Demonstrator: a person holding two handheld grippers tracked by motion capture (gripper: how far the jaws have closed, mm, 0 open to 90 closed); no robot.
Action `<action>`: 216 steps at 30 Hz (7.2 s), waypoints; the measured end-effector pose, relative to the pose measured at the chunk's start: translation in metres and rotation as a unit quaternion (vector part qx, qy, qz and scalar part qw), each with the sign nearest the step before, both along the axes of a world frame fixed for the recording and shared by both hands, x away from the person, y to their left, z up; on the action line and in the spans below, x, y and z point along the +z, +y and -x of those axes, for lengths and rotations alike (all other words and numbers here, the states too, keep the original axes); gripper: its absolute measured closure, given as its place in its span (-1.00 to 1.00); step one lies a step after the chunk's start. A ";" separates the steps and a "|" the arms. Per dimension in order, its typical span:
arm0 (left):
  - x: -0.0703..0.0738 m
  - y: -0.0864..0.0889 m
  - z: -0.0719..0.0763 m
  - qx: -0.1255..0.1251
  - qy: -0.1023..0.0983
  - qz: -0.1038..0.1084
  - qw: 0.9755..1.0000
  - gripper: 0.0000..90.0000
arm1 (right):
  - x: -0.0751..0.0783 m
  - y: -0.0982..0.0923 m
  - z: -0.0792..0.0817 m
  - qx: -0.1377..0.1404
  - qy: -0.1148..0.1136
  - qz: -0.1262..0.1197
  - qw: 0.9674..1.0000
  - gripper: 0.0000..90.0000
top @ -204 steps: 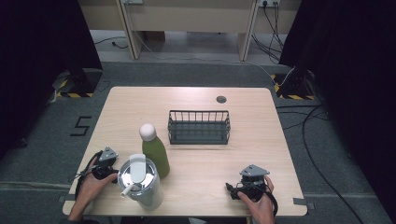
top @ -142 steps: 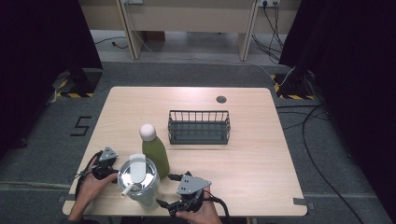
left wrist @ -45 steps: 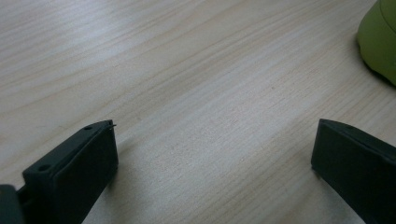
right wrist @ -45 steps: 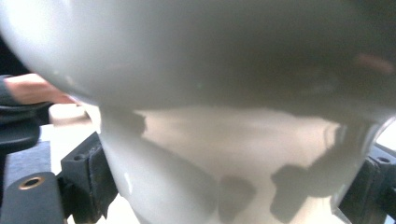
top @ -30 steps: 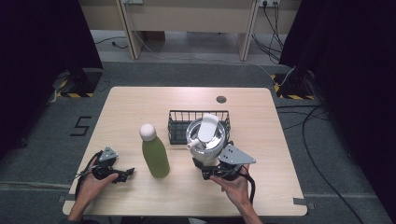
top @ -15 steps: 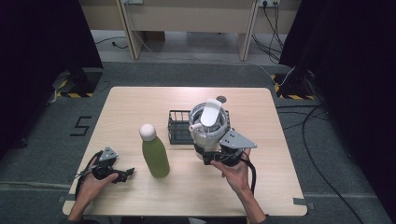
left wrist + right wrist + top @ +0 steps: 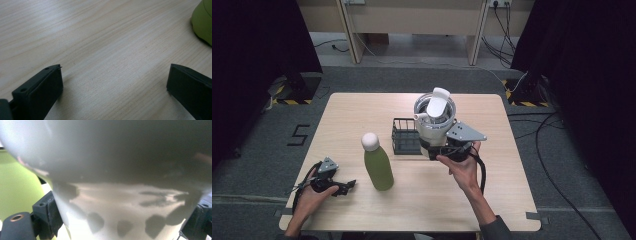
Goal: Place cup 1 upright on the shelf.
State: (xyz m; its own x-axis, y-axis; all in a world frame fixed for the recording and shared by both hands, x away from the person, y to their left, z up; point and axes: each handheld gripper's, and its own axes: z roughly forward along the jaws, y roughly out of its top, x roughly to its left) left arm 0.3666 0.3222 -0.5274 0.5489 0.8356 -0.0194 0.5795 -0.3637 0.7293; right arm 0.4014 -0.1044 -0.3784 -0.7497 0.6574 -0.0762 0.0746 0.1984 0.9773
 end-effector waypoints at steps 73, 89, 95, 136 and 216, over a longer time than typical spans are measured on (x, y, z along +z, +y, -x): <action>0.000 0.000 0.000 0.000 0.000 0.000 1.000 -1.00 | -0.064 -0.016 -0.091 -0.113 0.043 0.008 0.993 -0.75; 0.000 0.000 0.000 0.000 0.000 0.000 1.000 -1.00 | -0.070 -0.019 -0.090 -0.111 0.040 0.000 0.993 -0.77; 0.000 0.000 0.000 0.000 0.000 0.000 1.000 -1.00 | -0.072 -0.019 -0.088 -0.115 0.037 -0.007 0.993 -0.78; 0.000 0.000 0.000 0.000 0.000 0.000 1.000 -1.00 | -0.057 -0.051 -0.028 -0.099 0.020 -0.013 0.995 -0.67; 0.000 0.000 0.000 0.000 -0.001 -0.002 1.000 -1.00 | -0.095 -0.066 0.046 -0.075 0.065 0.057 0.993 -0.64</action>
State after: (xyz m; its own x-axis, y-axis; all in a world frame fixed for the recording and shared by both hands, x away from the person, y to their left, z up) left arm 0.3662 0.3221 -0.5273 0.5497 0.8352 -0.0151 0.5774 -0.3668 0.7294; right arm 0.3553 -0.1702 -0.4738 -0.6530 0.7545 -0.0652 0.2353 0.2840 0.9295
